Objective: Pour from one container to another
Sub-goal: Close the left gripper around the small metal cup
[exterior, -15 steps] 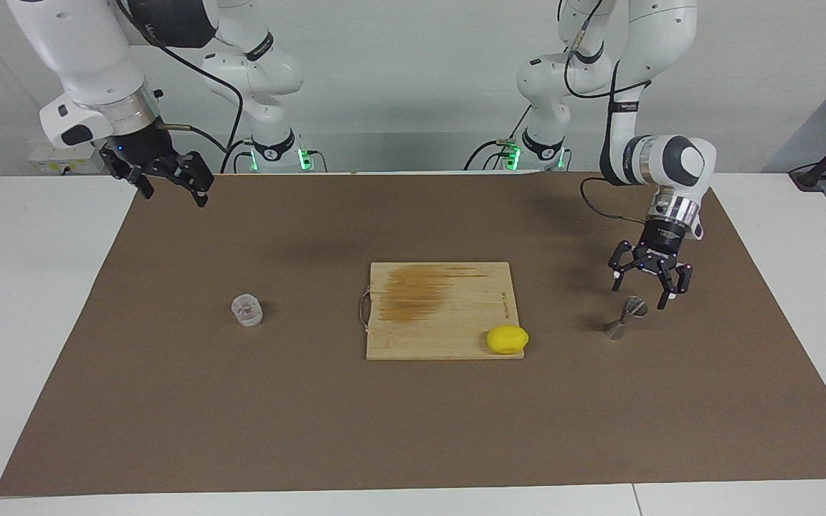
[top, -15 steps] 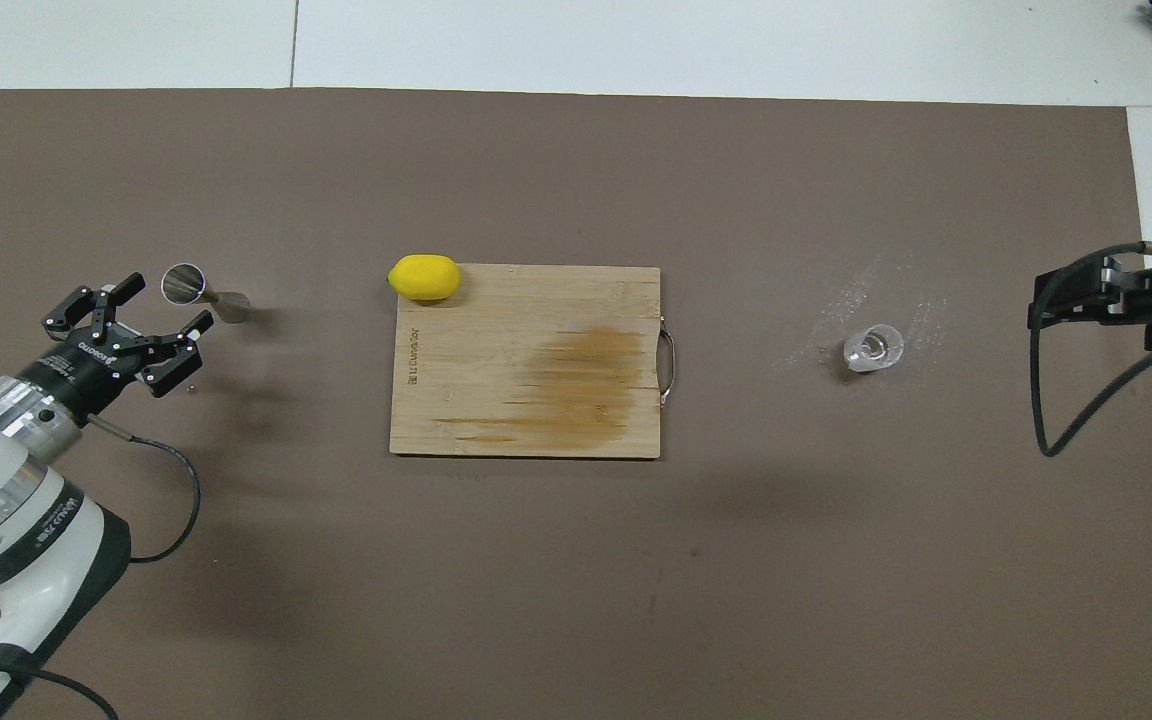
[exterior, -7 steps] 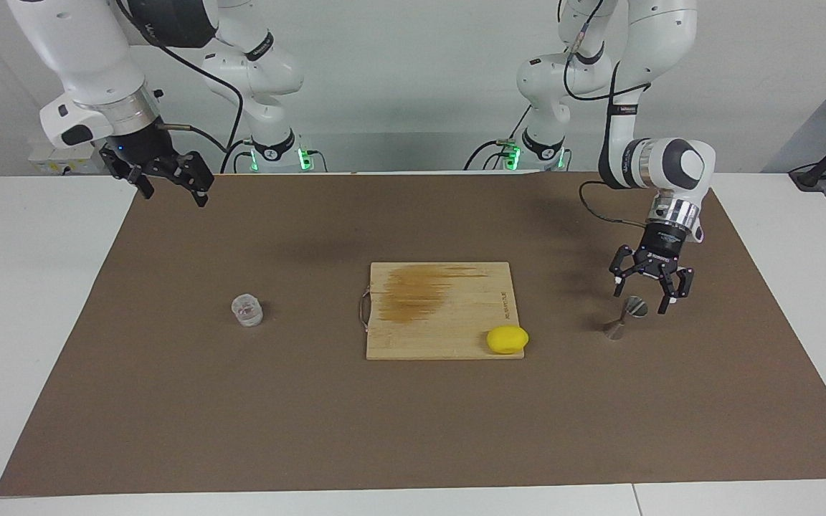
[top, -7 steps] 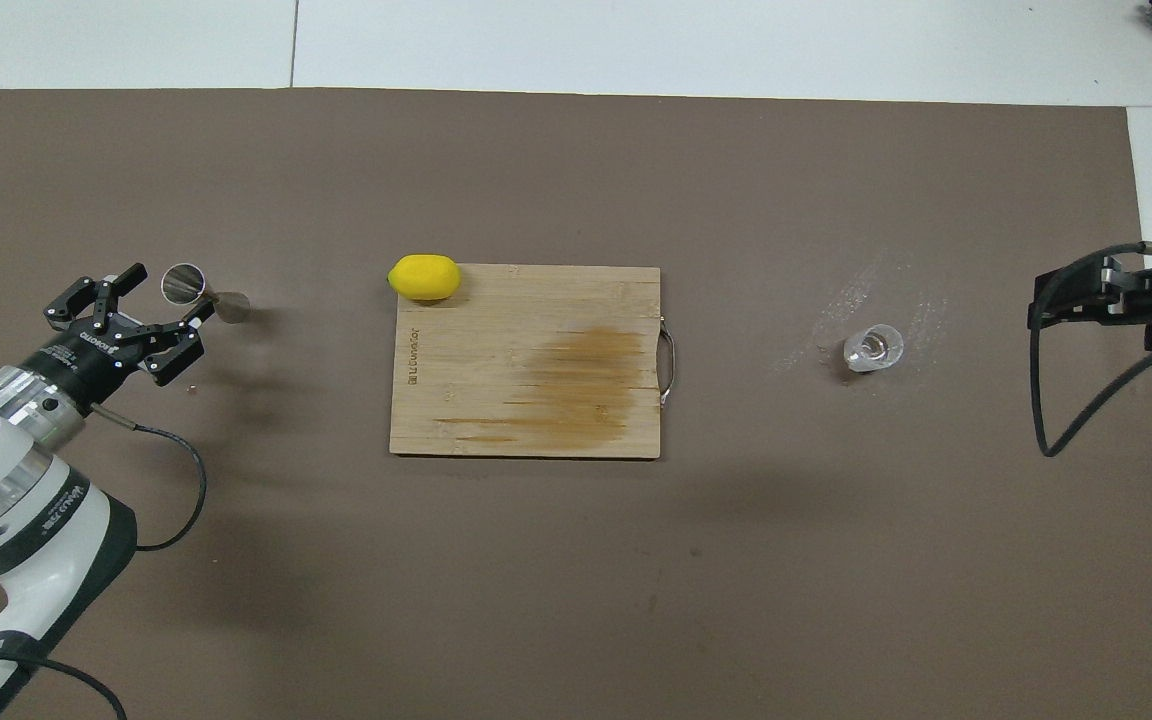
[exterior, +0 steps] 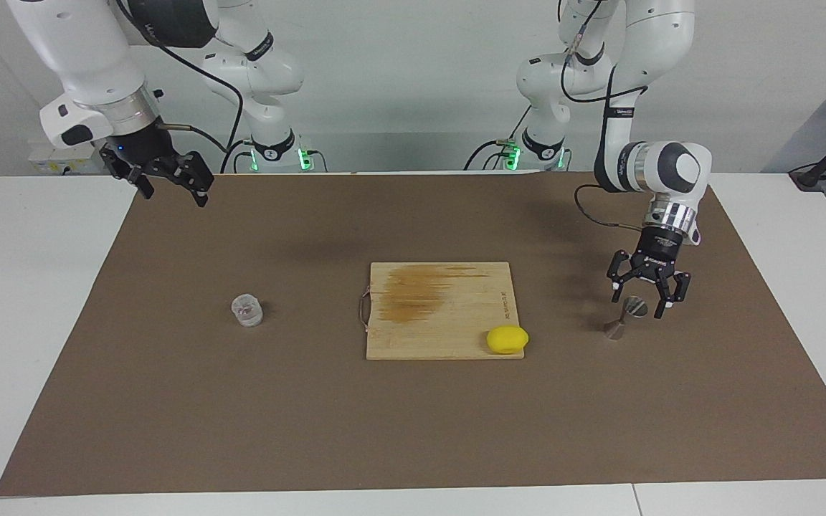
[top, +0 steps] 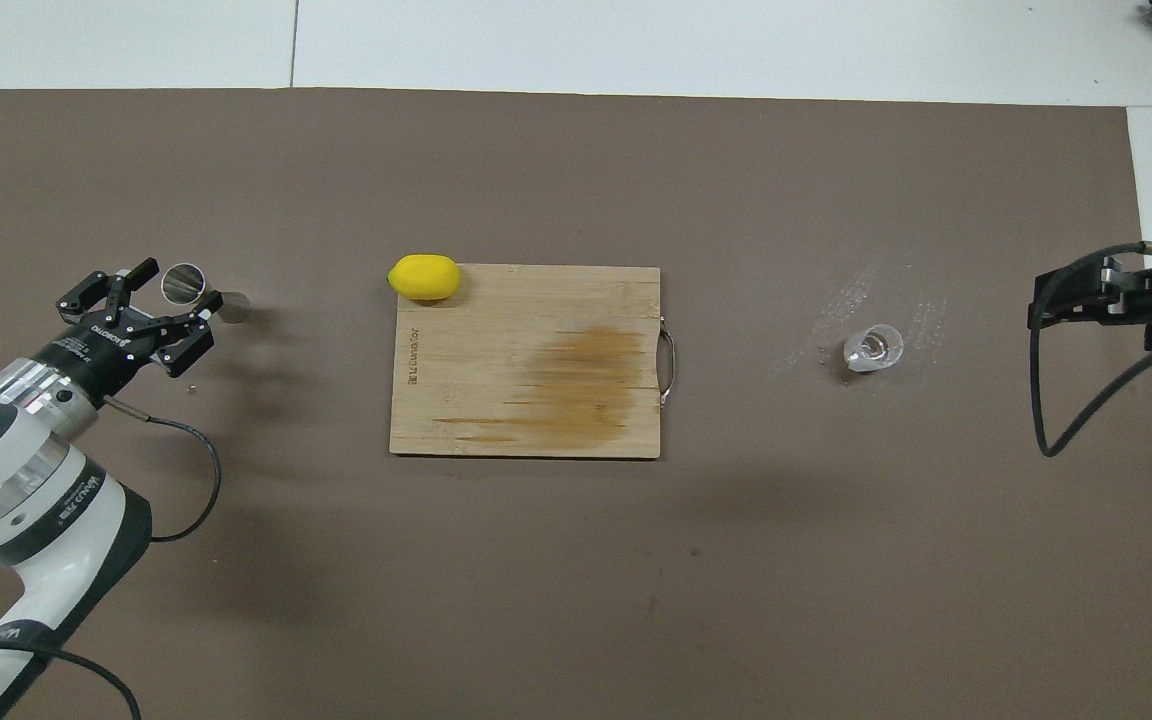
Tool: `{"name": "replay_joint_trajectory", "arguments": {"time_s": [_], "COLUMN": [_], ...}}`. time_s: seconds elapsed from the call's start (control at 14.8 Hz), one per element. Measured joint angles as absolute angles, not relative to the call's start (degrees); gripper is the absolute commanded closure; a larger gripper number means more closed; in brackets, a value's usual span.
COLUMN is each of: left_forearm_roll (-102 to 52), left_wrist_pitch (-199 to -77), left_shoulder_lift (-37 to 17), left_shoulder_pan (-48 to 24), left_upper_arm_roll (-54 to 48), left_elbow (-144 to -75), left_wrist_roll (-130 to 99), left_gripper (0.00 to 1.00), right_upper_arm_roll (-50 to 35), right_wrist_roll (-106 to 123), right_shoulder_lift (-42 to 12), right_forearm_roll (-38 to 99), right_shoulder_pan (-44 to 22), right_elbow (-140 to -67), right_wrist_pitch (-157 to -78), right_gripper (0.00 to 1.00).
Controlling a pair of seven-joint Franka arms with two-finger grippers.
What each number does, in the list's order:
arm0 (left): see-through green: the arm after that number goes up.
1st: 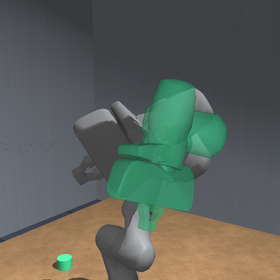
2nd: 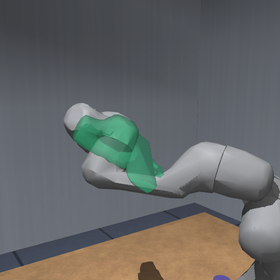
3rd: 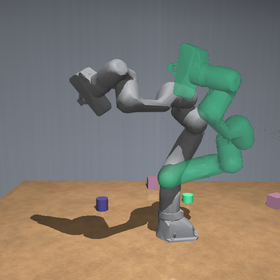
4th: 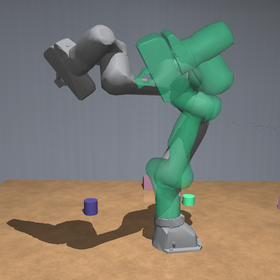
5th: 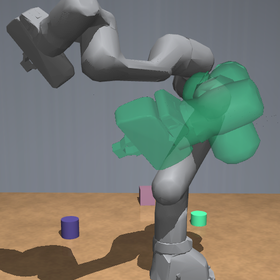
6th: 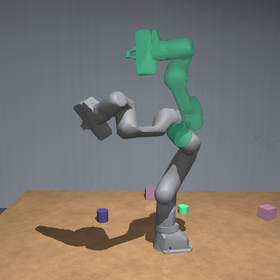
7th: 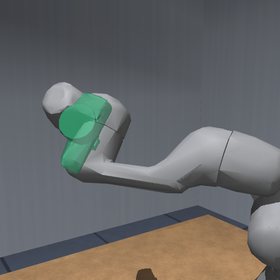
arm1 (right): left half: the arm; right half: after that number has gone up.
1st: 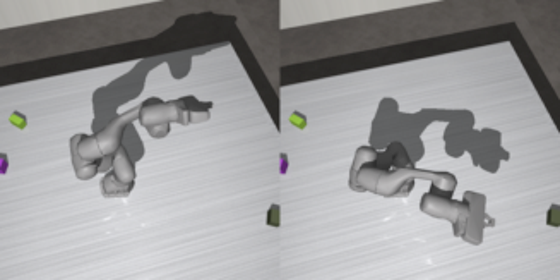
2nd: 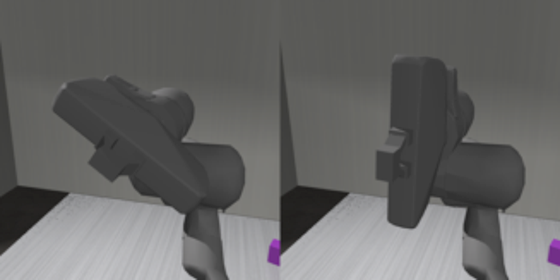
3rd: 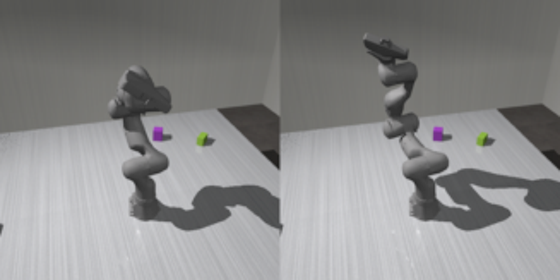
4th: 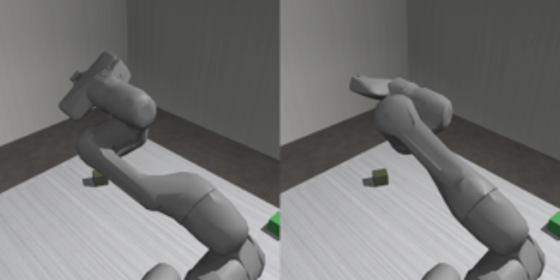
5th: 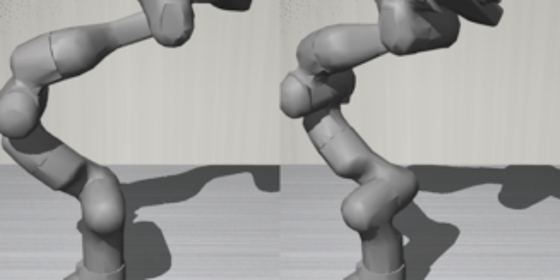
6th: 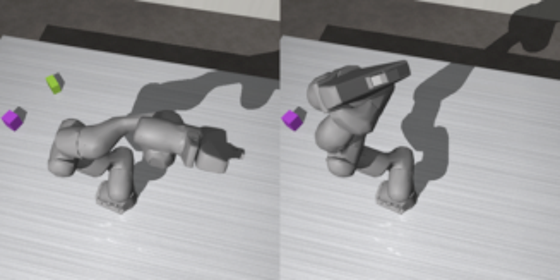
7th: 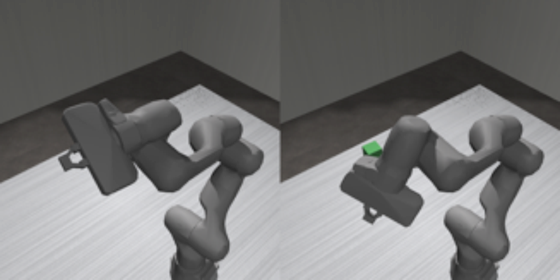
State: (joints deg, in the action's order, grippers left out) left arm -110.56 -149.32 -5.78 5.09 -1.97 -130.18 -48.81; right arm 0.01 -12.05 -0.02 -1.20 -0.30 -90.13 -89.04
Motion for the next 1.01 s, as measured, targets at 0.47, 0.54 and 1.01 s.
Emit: {"name": "replay_joint_trajectory", "arguments": {"time_s": [0.47,0.54,1.01], "left_forearm_roll": [-110.64,-110.65,-110.71], "left_wrist_pitch": [-149.56,-149.56,-149.60], "left_shoulder_lift": [-6.04,-6.04,-6.04], "left_shoulder_pan": [5.11,5.12,5.12], "left_upper_arm_roll": [-1.51,-1.49,-1.51], "left_elbow": [-130.06,-130.03,-130.03], "left_wrist_roll": [-48.82,-48.83,-48.85], "left_gripper": [0.25,0.25,0.33], "right_upper_arm_roll": [0.01,0.01,0.01], "right_wrist_roll": [-12.05,-12.05,-12.05], "right_shoulder_lift": [-0.02,-0.02,-0.02], "right_forearm_roll": [-1.20,-1.19,-1.19], "right_shoulder_pan": [-0.30,-0.30,-0.30], "right_elbow": [-90.13,-90.13,-90.13], "right_wrist_pitch": [-89.04,-89.04,-89.04], "right_gripper": [0.00,0.00,0.00]}}
